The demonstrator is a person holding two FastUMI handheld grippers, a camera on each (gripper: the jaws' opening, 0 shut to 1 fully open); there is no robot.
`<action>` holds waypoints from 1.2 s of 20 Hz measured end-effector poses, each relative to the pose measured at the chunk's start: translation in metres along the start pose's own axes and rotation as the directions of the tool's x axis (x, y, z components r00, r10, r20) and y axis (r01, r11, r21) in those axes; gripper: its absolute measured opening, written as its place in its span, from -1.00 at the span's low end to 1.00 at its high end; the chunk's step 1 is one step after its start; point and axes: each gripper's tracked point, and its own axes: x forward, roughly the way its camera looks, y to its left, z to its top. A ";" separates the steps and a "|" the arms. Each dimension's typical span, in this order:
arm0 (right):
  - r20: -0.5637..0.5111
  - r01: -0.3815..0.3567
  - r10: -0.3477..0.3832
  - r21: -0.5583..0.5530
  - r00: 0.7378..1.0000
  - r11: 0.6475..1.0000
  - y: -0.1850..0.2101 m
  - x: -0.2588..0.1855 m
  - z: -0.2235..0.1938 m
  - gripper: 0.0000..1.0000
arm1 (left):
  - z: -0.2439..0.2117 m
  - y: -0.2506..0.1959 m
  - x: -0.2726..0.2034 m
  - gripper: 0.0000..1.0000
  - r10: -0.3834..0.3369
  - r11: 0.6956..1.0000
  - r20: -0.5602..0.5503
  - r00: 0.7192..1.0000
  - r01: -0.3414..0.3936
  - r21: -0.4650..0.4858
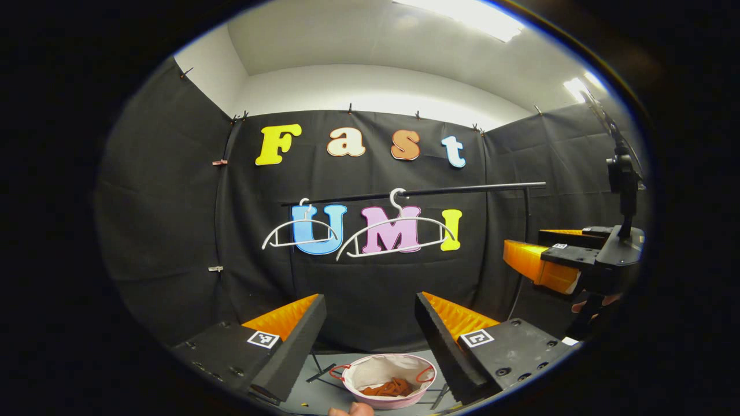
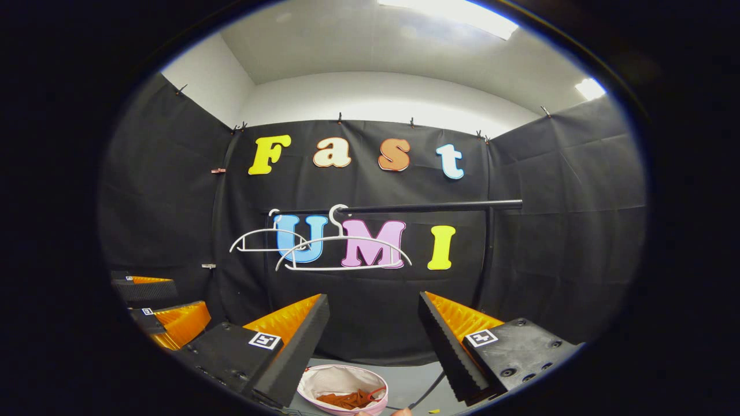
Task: Grasp the clothes on the hanger with both hands and then place them into the laundry hamper below.
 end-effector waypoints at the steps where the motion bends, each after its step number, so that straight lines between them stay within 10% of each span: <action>1: 0.003 0.001 -0.001 -0.002 1.000 1.000 0.000 -0.001 0.001 0.99 | -0.001 0.000 0.000 0.95 0.002 1.000 -0.001 1.000 -0.002 0.003; 24: 0.017 0.019 -0.018 -0.030 1.000 0.999 -0.010 0.002 -0.002 0.99 | -0.003 -0.002 0.006 0.95 0.010 1.000 0.012 1.000 -0.010 -0.001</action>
